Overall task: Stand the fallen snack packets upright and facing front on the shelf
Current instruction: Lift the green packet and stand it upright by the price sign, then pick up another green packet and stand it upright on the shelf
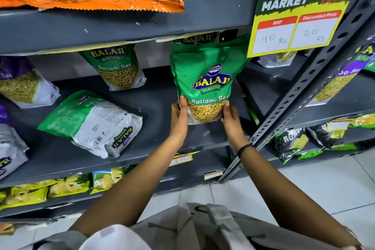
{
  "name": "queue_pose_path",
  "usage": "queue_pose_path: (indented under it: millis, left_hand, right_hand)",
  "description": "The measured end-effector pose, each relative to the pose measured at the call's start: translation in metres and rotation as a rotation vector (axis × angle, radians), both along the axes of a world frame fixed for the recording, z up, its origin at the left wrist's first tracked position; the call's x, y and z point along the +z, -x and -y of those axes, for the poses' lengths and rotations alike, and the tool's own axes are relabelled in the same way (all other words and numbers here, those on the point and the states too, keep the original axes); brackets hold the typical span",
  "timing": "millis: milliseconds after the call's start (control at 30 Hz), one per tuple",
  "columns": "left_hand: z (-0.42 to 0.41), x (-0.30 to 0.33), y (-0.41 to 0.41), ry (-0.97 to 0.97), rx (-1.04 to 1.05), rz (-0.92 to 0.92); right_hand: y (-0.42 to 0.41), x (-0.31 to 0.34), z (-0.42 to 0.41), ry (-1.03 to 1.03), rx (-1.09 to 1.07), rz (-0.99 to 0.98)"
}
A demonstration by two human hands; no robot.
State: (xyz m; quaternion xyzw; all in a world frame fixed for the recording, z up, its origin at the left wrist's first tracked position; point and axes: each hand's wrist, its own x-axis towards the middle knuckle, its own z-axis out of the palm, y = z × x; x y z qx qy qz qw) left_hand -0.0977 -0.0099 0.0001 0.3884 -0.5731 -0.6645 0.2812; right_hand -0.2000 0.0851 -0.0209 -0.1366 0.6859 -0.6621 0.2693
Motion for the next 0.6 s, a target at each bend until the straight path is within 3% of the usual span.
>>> queue_pose_path:
  millis: [100, 200, 367, 500, 600]
  left_hand:
    - [-0.001, -0.003, -0.005, 0.024, 0.116, -0.002]
    - [-0.001, -0.003, -0.023, 0.200, 0.226, -0.008]
    - [0.011, 0.010, -0.072, 0.468, 0.240, -0.104]
    - [0.035, 0.031, -0.125, 0.543, 0.316, -0.119]
    - [0.061, 0.036, -0.168, 0.562, 0.401, -0.112]
  right_hand:
    - [-0.011, -0.001, -0.001, 0.045, -0.225, -0.044]
    - [-0.030, -0.004, -0.001, 0.063, -0.365, -0.011]
    - [-0.083, -0.004, 0.013, 0.084, -0.188, 0.032]
    - [-0.131, 0.010, 0.052, 0.054, 0.059, 0.053]
    - [-0.151, 0.026, 0.095, 0.017, 0.159, -0.067]
